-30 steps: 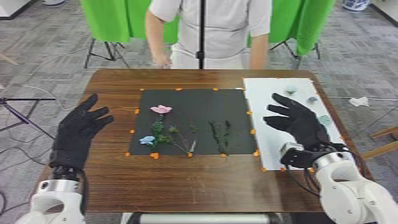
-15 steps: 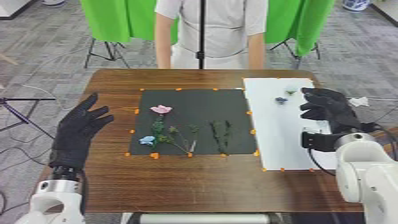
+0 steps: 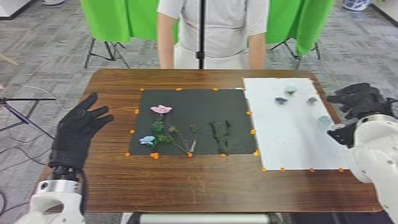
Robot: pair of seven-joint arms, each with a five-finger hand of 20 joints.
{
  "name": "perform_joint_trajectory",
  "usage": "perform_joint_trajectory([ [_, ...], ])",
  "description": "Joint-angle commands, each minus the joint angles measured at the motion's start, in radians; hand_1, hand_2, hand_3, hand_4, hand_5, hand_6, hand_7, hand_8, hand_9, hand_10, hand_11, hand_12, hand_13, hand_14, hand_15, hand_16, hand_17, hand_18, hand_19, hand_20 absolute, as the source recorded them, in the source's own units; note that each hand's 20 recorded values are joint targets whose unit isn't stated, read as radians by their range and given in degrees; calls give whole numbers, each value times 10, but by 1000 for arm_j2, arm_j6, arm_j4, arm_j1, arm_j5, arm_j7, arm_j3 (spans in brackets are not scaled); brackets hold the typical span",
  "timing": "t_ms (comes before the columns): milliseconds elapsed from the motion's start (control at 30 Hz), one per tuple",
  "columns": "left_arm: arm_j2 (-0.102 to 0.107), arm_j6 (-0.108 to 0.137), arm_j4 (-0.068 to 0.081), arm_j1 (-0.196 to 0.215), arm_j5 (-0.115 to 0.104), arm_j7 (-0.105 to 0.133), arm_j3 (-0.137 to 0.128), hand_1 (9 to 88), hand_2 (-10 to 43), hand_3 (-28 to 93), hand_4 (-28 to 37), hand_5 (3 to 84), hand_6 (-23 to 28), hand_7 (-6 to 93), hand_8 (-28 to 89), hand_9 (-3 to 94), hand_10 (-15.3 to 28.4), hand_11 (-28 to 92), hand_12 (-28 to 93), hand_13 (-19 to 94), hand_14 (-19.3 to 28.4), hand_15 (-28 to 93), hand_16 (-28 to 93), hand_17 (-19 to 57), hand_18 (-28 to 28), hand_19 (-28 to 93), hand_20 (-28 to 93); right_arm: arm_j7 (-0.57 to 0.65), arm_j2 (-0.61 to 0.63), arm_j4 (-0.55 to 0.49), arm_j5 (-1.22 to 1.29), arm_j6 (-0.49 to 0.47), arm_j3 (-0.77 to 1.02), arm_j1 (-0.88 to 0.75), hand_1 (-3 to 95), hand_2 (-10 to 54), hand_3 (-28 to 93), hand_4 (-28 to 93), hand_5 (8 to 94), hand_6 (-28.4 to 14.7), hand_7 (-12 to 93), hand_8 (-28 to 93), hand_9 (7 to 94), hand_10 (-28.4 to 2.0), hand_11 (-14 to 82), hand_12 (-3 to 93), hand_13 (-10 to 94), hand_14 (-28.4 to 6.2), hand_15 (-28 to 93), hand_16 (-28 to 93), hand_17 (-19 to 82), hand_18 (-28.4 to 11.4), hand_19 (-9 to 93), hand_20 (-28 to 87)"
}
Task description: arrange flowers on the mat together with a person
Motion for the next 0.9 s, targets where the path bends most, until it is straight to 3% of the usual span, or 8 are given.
perform_joint_trajectory([
  [33,1,17,-8,11,-7,0,0,252,55,794,-266,370,58,108,-85,379,186,251,95,294,272,508,-80,-76,259,509,190,33,19,87,-120,-87,-115,66,309,-55,727,-235,493,4,171,-119,601,-174,411,177,599,-152,635,117,234,-249,762,157],
  [433,7,18,-3,-5,-12,7,18,252,55,795,-265,369,58,109,-85,378,185,251,96,294,272,507,-79,-75,259,508,190,45,19,244,-219,-162,-299,217,317,-72,726,-237,488,7,179,-114,611,-179,359,175,601,-149,602,114,225,-246,761,124],
  [633,-3,15,1,-13,-6,-6,16,253,55,795,-265,369,58,110,-86,378,185,251,96,294,273,507,-78,-75,260,510,191,33,19,301,-288,-183,-373,253,339,-92,734,-248,509,16,208,-129,622,-175,347,176,612,-140,581,116,227,-244,757,122],
  [800,-2,11,2,-16,-6,-5,16,253,55,795,-266,368,58,110,-86,377,185,251,96,294,273,508,-78,-75,260,510,192,30,17,341,-305,-141,-399,242,420,-95,742,-268,572,32,262,-144,683,-144,329,176,683,-103,540,131,269,-226,763,129],
  [900,-4,12,2,-17,-4,-7,13,253,54,797,-265,368,59,110,-86,377,185,252,96,294,273,507,-78,-75,260,510,192,34,13,353,-291,-99,-403,229,515,-95,683,-278,598,25,319,-43,748,-103,219,279,726,-56,481,222,319,-195,757,127],
])
